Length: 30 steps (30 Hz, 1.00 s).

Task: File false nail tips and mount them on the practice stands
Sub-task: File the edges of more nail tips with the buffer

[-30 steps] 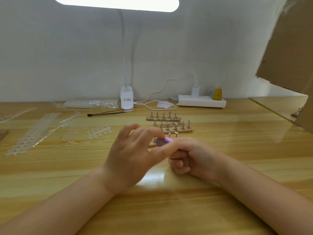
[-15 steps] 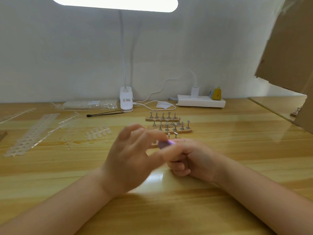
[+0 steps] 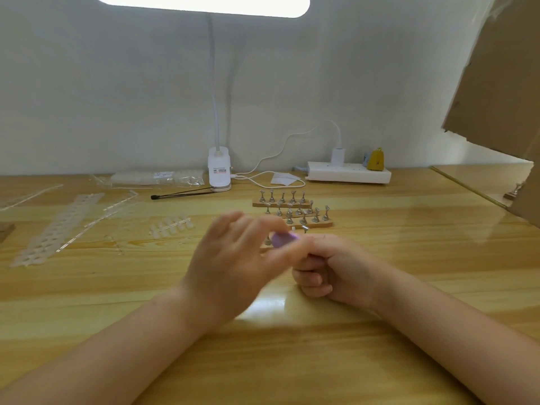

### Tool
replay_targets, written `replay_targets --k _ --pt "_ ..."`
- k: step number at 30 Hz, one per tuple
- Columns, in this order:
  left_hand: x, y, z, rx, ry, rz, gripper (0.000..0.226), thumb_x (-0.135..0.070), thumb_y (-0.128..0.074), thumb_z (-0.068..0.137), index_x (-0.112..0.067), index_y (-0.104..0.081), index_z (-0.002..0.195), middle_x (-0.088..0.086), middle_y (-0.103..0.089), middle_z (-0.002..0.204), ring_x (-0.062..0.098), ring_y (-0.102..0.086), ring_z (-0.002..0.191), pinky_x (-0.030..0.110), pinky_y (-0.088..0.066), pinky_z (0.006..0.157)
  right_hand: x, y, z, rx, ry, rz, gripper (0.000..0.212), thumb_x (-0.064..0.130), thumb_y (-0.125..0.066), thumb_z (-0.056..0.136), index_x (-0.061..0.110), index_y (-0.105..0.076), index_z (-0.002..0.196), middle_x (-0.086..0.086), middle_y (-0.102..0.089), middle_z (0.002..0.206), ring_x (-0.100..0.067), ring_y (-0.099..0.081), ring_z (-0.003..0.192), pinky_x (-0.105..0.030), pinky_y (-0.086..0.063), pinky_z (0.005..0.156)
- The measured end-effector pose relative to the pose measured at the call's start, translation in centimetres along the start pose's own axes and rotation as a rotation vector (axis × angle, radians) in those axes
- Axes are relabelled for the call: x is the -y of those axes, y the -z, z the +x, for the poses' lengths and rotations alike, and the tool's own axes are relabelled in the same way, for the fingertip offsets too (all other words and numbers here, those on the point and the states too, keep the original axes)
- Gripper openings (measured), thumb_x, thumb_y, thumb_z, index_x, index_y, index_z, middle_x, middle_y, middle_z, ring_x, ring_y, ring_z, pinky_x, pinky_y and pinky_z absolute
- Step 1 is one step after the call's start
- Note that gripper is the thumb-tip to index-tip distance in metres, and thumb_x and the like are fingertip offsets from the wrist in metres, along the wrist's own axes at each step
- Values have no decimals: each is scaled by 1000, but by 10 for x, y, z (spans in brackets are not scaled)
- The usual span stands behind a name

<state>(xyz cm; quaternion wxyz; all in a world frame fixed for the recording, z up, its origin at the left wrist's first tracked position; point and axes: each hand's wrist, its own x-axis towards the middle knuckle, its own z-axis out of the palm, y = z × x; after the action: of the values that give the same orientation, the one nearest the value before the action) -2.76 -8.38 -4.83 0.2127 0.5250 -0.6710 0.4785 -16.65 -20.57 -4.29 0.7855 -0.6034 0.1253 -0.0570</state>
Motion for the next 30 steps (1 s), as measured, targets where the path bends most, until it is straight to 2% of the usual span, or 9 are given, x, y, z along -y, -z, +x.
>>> replay_targets --k 3,8,12,15,18,22,24,28,30 --pt "12 1 -4 -30 104 -2 50 2 -66 80 -31 -63 117 4 -69 96 19 -58 69 36 -38 84 -1 -1 1 -5 -6 13 26 29 -51 88 22 -52 63 7 -26 54 -8 -33 46 -18 -23 39" --pt "-5 -2 -1 -33 -42 -44 46 -4 -62 86 -33 -59 122 2 -70 99 16 -56 74 32 -38 90 -1 -2 1 -10 3 -37 35 15 -46 92 25 -61 61 8 -36 53 -8 -36 47 -18 -24 40" --pt "15 -1 -7 112 209 32 38 -5 -60 81 -27 -72 110 5 -69 96 25 -61 69 37 -36 82 -1 -1 2 -105 -4 87 28 33 -52 90 20 -54 65 5 -25 56 -8 -35 46 -17 -24 37" --pt "12 -1 -5 57 303 -27 45 -3 -72 79 -30 -63 114 2 -67 96 21 -57 66 37 -36 82 -1 -2 3 -198 50 144 26 36 -63 81 18 -61 61 6 -28 52 -6 -35 44 -16 -19 37" --pt "2 0 -1 -66 196 -63 43 -6 -70 84 -30 -53 116 0 -67 93 15 -52 65 34 -38 79 -2 -3 3 -275 92 191 21 33 -68 74 15 -65 64 6 -30 51 -5 -32 41 -16 -15 36" --pt "-6 0 2 -140 -59 36 34 -9 -62 87 -31 -57 112 -1 -54 98 16 -55 67 31 -39 84 -3 -6 1 -218 67 80 22 32 -66 78 11 -73 76 0 -41 62 -5 -30 44 -18 -14 38" --pt "-2 0 2 -117 -41 79 34 -7 -56 90 -31 -56 114 -1 -58 95 17 -58 65 32 -39 82 -3 -6 1 -221 53 90 40 30 -68 72 2 -70 101 2 -39 62 -5 -30 45 -16 -16 36" --pt "10 2 -2 -76 45 64 41 -4 -55 89 -33 -52 118 1 -66 83 15 -55 67 33 -39 82 -2 -3 2 -236 59 159 23 31 -68 70 12 -57 76 7 -30 52 -5 -30 42 -15 -18 34" --pt "1 2 0 -112 2 9 42 -5 -63 85 -32 -54 115 0 -62 90 14 -51 71 31 -39 85 -3 -3 1 -203 62 130 25 31 -66 77 9 -58 87 4 -35 55 -5 -31 43 -17 -16 37"
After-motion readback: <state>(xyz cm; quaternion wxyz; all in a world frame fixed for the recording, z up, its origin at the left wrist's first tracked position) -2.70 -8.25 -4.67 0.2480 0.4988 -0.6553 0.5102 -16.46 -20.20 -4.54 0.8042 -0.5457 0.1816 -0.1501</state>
